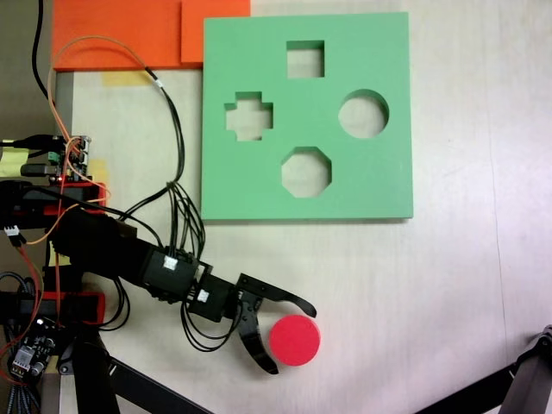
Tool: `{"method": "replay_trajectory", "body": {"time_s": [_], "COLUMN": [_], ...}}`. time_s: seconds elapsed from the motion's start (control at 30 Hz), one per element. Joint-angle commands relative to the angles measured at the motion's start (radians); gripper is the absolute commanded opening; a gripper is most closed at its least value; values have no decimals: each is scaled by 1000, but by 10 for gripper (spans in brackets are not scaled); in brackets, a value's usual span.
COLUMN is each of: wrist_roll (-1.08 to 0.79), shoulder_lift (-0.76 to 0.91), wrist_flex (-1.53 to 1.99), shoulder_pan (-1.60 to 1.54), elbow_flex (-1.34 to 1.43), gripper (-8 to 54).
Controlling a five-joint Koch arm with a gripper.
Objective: Put the cylinder block into the corresponding hole
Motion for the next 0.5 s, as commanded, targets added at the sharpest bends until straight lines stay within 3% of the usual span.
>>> {"method": "replay_trajectory", "body": {"time_s": [0.0, 0.23, 0.3, 0.37, 0.47], "wrist_roll": [11, 11, 11, 11, 12], "shoulder_lift": [6, -63, -83, -92, -89], "wrist_flex": [-43, 17, 26, 28, 28], "shoulder_pan": [6, 9, 12, 11, -14], "elbow_flex": [-18, -132, -155, -161, -161], "gripper": [519, 498, 454, 340, 315]}}
